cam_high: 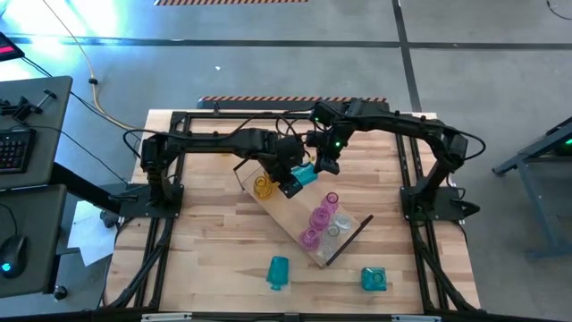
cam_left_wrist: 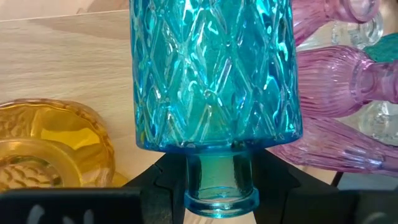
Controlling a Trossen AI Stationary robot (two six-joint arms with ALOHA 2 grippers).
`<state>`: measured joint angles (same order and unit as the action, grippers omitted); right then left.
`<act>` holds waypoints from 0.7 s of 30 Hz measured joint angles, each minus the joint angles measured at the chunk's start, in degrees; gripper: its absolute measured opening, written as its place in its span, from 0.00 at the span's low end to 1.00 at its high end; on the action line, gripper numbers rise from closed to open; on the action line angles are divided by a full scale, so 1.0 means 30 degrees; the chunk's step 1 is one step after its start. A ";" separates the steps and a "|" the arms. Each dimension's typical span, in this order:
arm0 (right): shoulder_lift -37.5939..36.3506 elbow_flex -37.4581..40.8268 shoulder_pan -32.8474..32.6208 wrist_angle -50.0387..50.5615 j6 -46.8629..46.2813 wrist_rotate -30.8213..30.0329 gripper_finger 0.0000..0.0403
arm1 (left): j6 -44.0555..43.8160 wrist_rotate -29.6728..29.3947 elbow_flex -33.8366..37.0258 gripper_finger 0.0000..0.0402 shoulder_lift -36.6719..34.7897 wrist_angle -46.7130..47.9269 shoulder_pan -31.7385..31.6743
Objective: Sort vases onto shelf
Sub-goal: Put the left blue crystal vase on the shelf
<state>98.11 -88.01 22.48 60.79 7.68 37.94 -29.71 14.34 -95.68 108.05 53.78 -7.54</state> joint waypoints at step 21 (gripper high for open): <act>0.1441 0.0000 -0.0138 0.0359 0.0117 0.1017 0.00 | 0.0015 0.0873 0.0022 0.28 0.0007 0.0182 0.0008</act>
<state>102.43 -88.01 22.06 61.87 8.03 40.99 -29.67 16.96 -95.61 108.07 54.33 -7.51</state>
